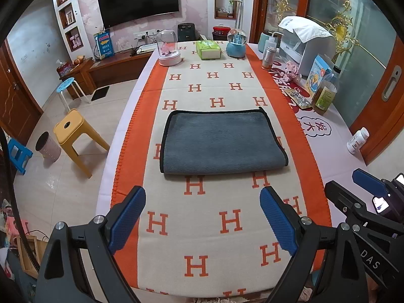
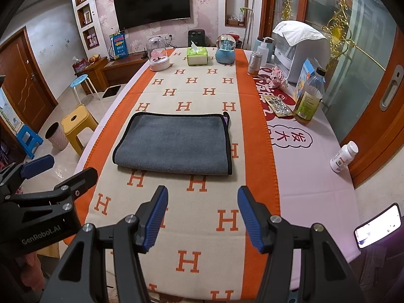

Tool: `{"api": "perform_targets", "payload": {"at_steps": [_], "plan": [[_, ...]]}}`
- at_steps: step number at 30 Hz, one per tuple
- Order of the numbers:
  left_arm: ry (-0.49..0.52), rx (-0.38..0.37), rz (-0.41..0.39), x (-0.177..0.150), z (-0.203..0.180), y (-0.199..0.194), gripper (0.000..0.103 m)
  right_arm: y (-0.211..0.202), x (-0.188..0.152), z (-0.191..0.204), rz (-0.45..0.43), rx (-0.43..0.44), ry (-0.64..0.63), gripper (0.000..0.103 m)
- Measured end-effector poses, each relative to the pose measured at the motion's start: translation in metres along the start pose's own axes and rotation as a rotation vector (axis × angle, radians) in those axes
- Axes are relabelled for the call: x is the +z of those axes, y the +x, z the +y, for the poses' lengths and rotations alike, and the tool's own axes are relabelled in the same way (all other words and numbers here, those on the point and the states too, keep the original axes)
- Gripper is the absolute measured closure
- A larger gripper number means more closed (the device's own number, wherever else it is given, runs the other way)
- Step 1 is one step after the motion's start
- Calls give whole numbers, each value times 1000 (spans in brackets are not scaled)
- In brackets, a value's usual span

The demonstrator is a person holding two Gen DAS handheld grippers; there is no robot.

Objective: Fold towel

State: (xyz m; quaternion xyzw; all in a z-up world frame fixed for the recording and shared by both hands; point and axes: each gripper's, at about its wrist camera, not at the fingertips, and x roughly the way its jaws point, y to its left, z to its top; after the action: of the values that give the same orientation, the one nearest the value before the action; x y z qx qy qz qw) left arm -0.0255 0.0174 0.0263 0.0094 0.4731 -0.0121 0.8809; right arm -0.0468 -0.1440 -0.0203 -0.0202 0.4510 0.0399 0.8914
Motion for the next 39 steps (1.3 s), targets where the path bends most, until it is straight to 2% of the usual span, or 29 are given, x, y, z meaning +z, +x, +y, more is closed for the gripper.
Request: {"api": "perform_targets", "payload": {"at_steps": [39], "plan": [[0, 0, -11, 9, -2, -3, 12, -1, 4, -2, -1, -5, 4, 45]]}}
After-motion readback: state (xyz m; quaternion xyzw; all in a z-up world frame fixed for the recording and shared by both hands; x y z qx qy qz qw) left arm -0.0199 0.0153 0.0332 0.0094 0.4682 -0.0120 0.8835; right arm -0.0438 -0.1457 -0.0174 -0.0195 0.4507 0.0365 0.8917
